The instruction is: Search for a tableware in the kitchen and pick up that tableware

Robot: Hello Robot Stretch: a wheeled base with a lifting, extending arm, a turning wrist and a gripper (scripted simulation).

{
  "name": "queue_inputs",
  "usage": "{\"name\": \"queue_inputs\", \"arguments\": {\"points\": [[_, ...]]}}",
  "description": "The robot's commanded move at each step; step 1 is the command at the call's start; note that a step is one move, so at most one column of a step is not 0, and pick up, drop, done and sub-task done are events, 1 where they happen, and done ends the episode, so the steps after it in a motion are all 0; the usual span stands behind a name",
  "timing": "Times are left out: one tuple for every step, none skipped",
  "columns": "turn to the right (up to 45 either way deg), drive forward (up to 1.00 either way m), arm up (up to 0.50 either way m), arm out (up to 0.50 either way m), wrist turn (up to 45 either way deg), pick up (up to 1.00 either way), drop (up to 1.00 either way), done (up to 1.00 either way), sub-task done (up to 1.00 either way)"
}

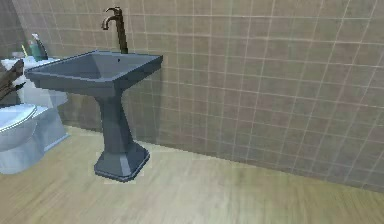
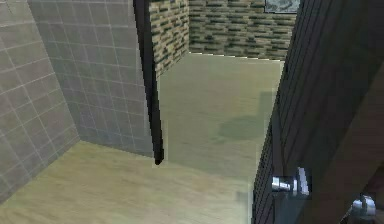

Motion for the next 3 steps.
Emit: {"name": "queue_inputs", "arguments": {"points": [[0.0,0.1,0.0,0.0,0.0,0.0,0.0,0.0,0.0],[45.0,0.0,0.0,0.0,0.0,0.0,0.0,0.0,0.0],[36.0,0.0,0.0,0.0,0.0,0.0,0.0,0.0,0.0]]}}
